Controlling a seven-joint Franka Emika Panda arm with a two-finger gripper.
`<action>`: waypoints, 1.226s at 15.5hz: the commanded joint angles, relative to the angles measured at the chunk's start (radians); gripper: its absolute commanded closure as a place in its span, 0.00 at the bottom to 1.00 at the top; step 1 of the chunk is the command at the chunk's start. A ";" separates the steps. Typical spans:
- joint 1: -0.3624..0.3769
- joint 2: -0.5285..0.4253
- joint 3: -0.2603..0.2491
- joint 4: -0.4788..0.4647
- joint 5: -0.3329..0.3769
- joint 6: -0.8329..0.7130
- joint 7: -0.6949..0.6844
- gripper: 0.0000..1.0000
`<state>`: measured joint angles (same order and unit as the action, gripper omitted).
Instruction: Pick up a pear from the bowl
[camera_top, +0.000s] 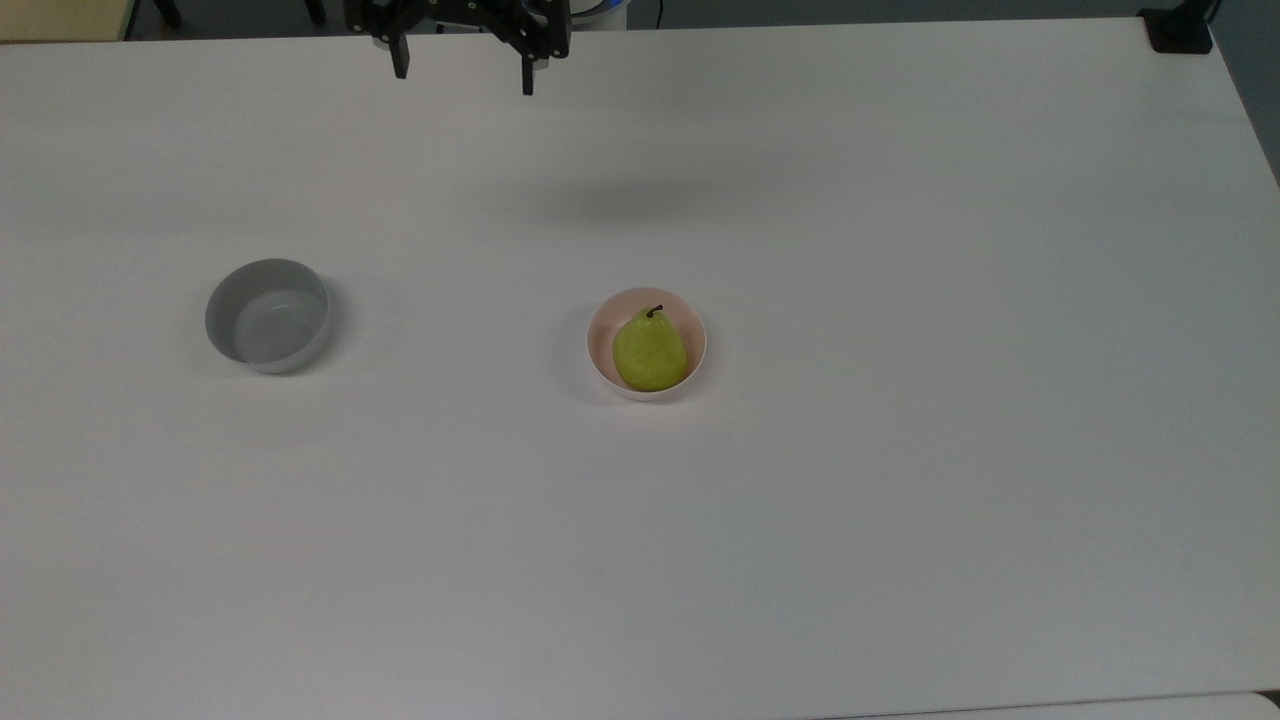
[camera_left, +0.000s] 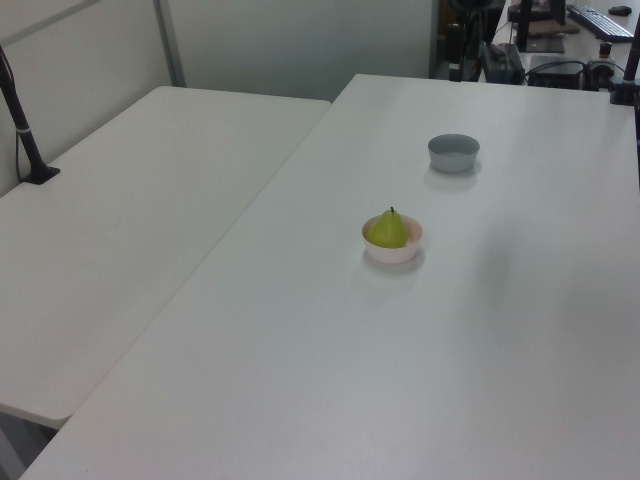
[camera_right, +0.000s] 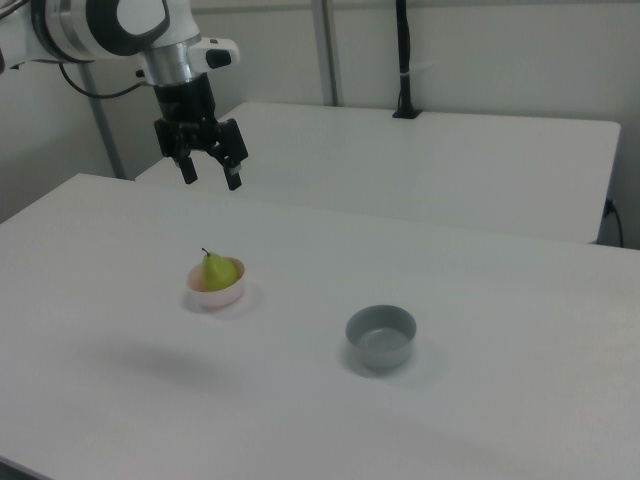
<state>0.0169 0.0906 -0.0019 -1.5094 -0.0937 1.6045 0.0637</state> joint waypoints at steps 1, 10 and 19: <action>-0.001 -0.015 -0.010 0.003 0.014 -0.043 -0.016 0.00; -0.003 -0.031 -0.020 0.002 0.005 -0.055 -0.021 0.00; 0.005 -0.014 -0.027 -0.002 0.008 -0.035 -0.018 0.00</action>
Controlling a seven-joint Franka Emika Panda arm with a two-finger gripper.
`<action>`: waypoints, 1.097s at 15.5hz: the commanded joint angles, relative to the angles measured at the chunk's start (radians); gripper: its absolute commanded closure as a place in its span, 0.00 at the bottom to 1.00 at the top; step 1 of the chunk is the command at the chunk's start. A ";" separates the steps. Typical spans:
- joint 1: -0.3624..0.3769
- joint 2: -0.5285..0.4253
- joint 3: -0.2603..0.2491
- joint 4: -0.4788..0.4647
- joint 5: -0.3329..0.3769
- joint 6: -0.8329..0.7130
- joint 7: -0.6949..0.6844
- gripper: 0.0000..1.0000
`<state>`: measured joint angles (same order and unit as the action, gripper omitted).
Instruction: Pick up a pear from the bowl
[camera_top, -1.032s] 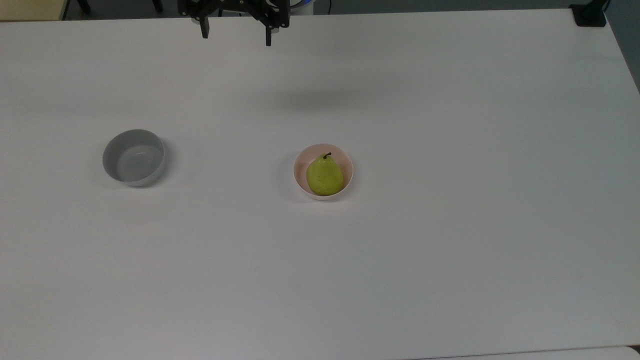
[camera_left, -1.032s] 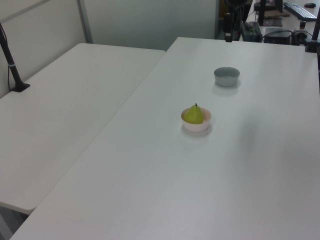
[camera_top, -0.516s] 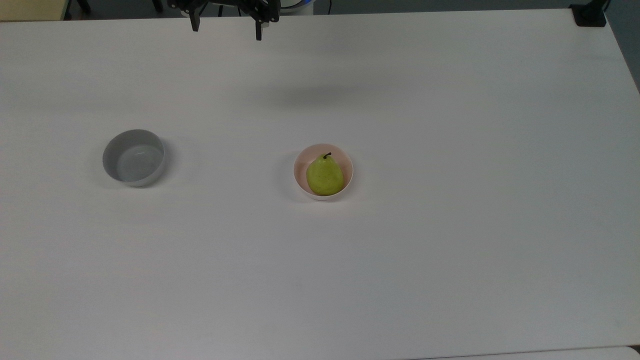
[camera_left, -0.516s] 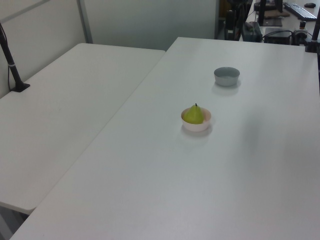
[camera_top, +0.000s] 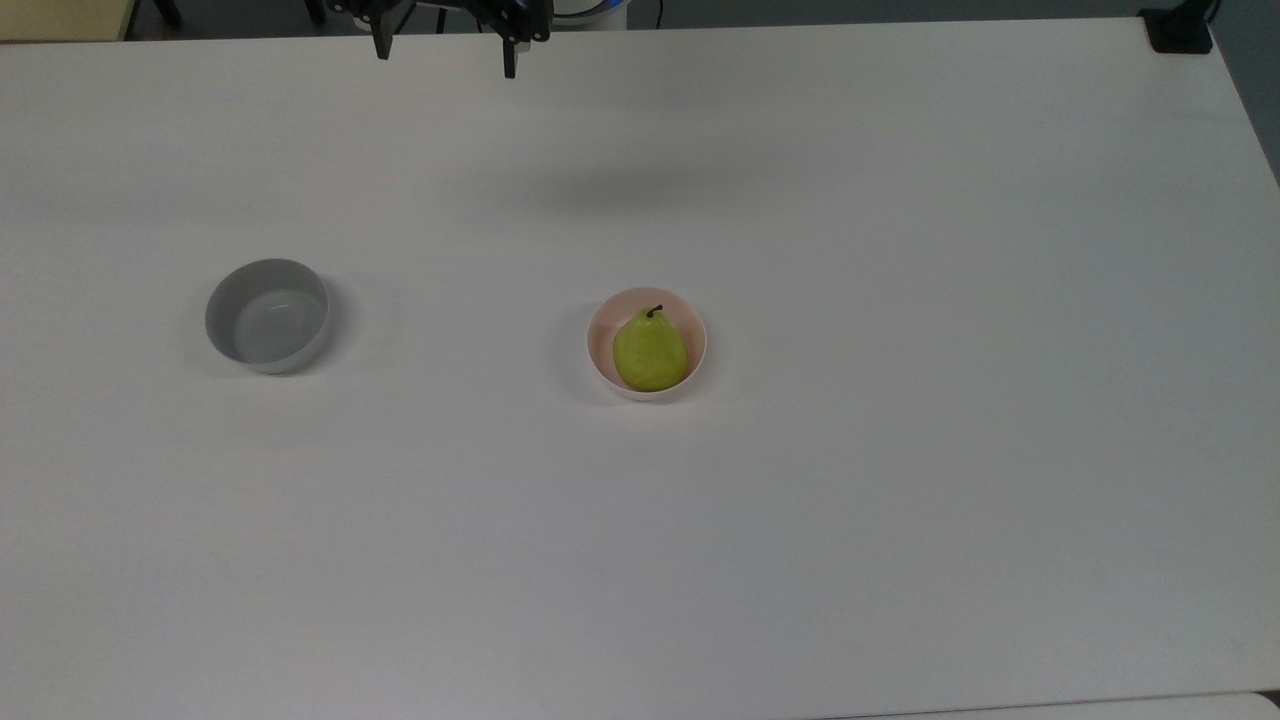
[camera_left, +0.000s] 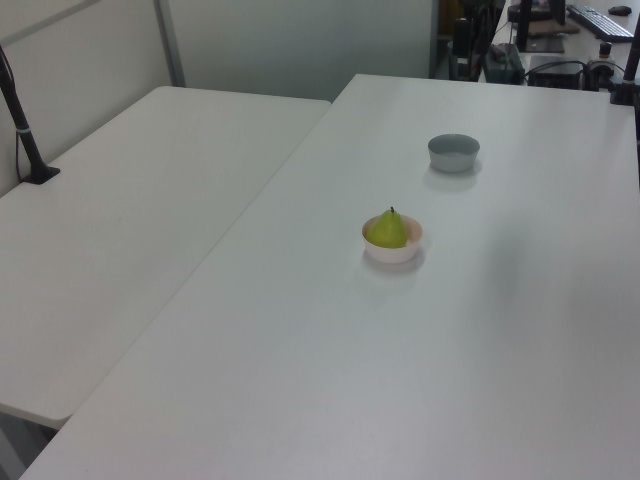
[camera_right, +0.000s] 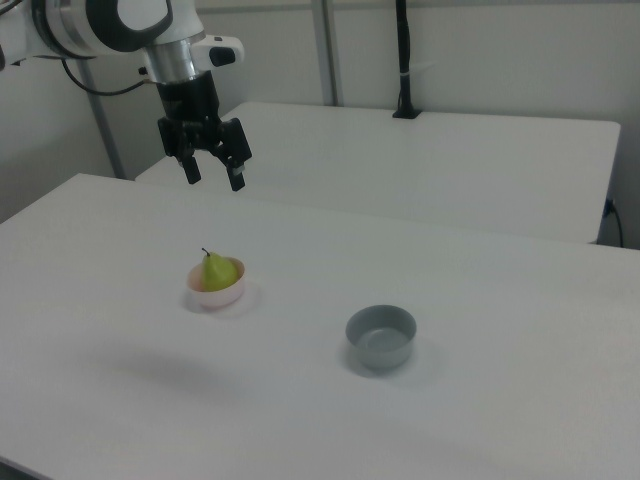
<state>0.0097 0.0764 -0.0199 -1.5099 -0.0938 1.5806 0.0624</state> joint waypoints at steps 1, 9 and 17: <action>0.013 0.000 -0.009 -0.003 0.009 0.001 -0.019 0.00; 0.087 0.051 -0.003 -0.013 0.014 0.078 -0.020 0.00; 0.121 0.106 -0.002 -0.021 0.032 0.136 -0.015 0.00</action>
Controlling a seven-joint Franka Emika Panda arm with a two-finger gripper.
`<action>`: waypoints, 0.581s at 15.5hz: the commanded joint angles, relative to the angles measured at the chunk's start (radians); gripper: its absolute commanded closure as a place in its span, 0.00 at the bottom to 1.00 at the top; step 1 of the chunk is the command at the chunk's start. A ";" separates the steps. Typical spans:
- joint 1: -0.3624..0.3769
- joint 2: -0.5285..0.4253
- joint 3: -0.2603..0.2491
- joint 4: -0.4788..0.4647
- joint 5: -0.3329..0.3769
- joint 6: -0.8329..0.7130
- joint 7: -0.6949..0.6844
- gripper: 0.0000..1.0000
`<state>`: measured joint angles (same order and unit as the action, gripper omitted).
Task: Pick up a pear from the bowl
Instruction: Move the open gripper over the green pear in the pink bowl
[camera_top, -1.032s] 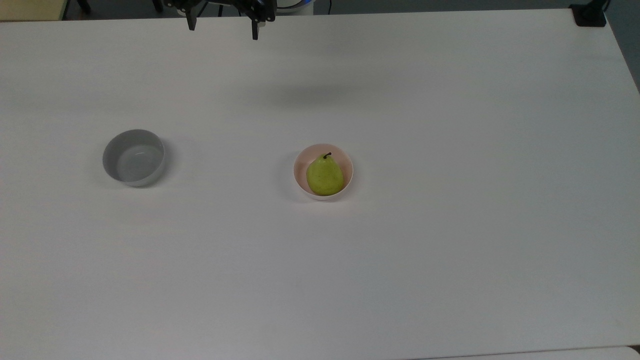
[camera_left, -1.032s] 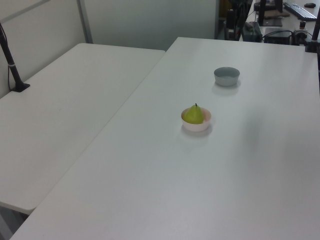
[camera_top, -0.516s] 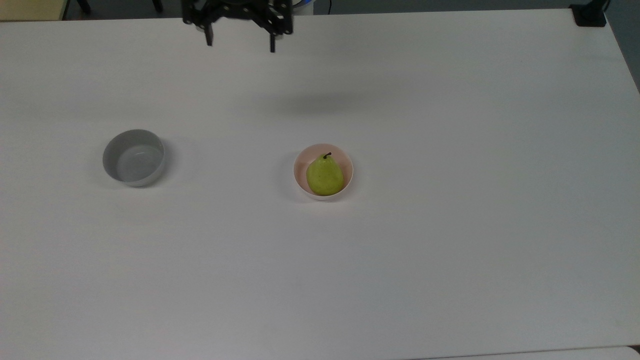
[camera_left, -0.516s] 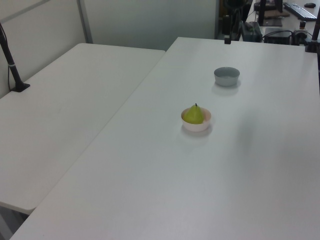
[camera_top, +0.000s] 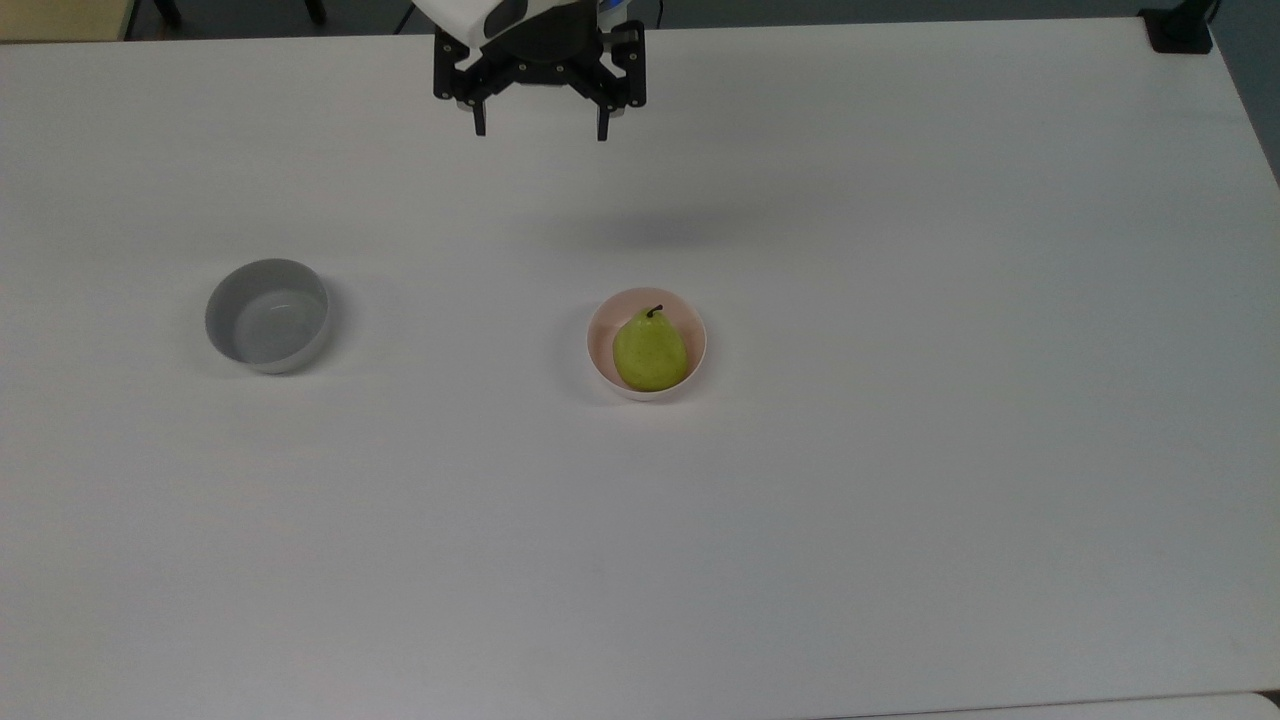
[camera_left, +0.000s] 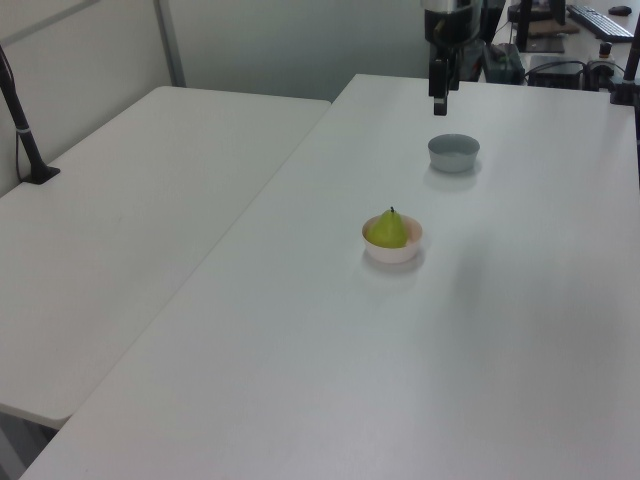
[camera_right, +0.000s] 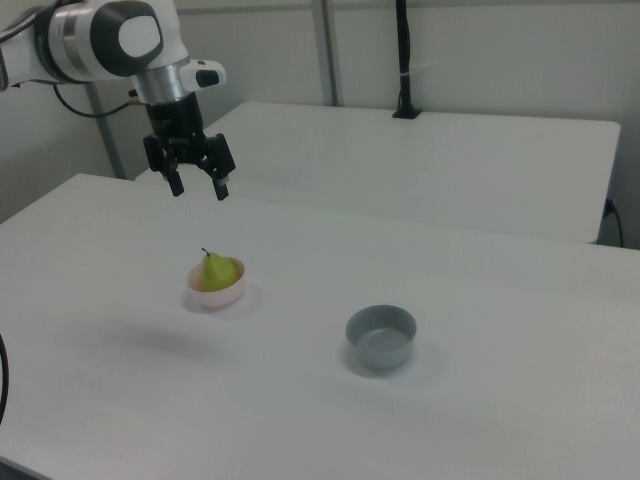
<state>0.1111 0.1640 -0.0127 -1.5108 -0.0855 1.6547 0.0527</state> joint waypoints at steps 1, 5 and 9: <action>0.024 0.032 -0.007 -0.025 0.024 0.082 -0.005 0.00; 0.036 0.077 -0.007 -0.042 0.021 0.145 -0.005 0.00; 0.064 0.111 -0.007 -0.057 0.016 0.183 -0.004 0.00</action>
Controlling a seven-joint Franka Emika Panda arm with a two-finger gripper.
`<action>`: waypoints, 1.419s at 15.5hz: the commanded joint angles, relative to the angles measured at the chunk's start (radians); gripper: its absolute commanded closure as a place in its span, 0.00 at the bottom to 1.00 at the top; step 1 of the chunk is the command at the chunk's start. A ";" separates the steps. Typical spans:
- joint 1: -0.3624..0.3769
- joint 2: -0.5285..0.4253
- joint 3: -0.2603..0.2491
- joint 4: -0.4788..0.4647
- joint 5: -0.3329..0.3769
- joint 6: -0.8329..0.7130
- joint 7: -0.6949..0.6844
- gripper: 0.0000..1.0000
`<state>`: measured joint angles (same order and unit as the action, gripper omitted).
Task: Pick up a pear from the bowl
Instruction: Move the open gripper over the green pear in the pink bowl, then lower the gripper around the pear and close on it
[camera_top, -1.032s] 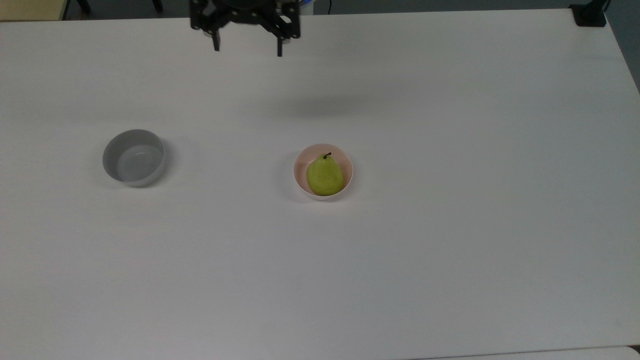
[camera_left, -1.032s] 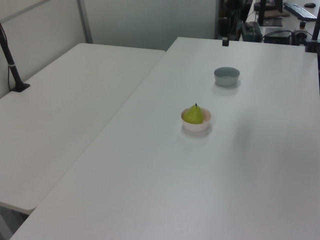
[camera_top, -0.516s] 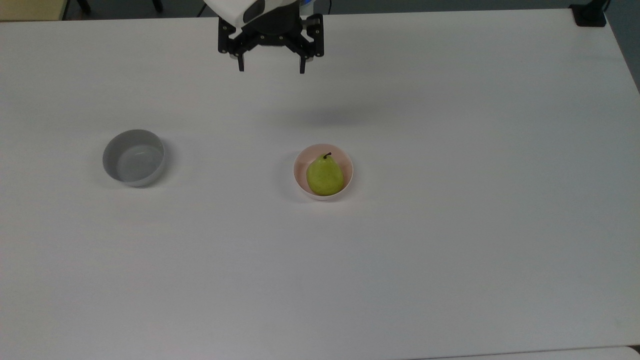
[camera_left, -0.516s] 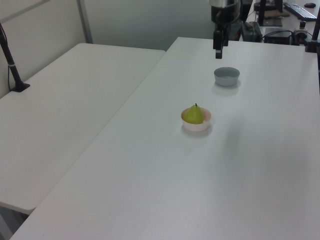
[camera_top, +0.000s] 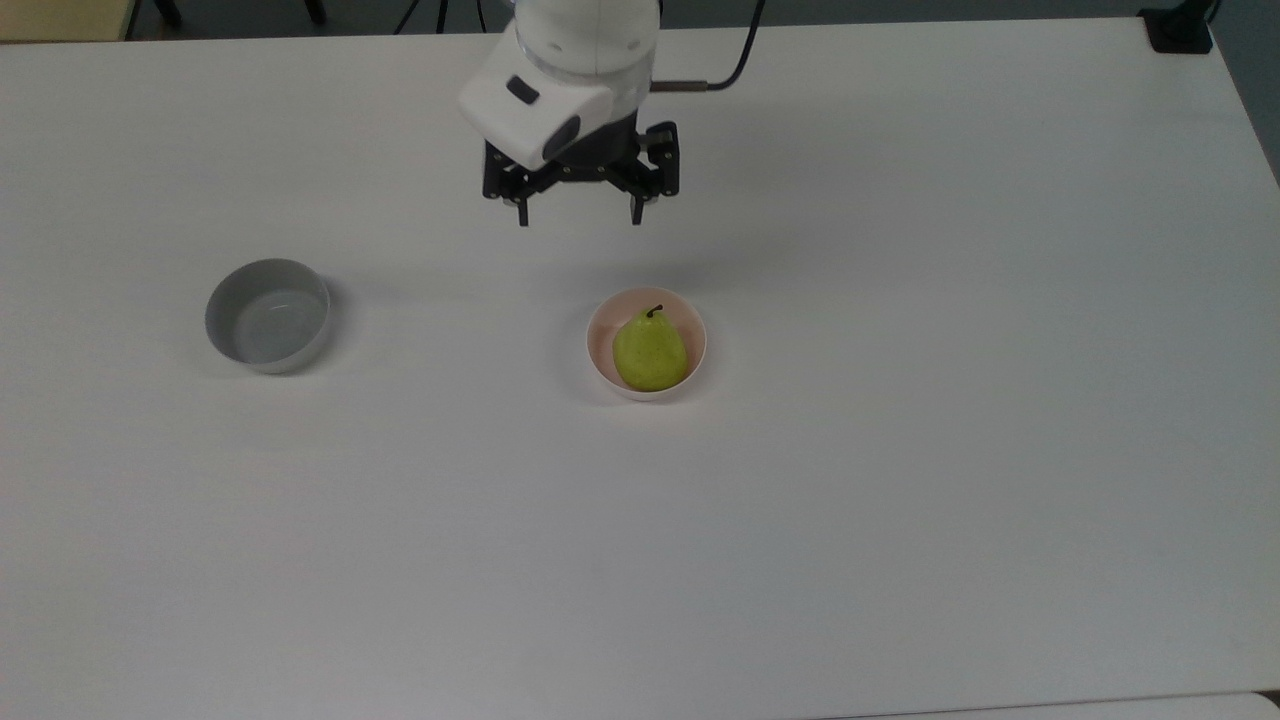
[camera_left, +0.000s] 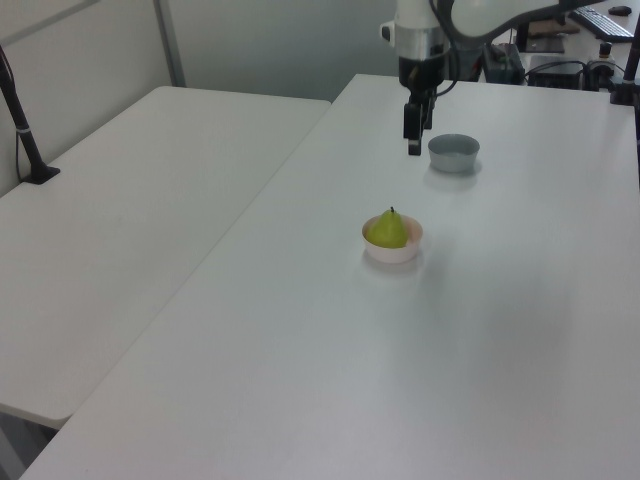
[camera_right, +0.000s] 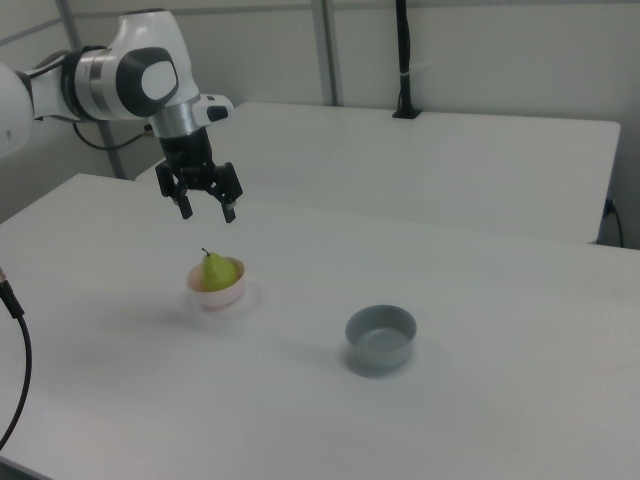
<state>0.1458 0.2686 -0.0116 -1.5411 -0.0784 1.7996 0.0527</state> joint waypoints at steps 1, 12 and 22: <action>0.029 0.018 -0.010 -0.027 0.008 0.040 -0.004 0.00; 0.063 0.080 -0.008 -0.073 0.003 0.231 0.087 0.00; 0.047 0.099 -0.008 -0.097 0.000 0.233 0.096 0.00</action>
<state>0.1849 0.3610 -0.0138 -1.6184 -0.0785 2.0030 0.1395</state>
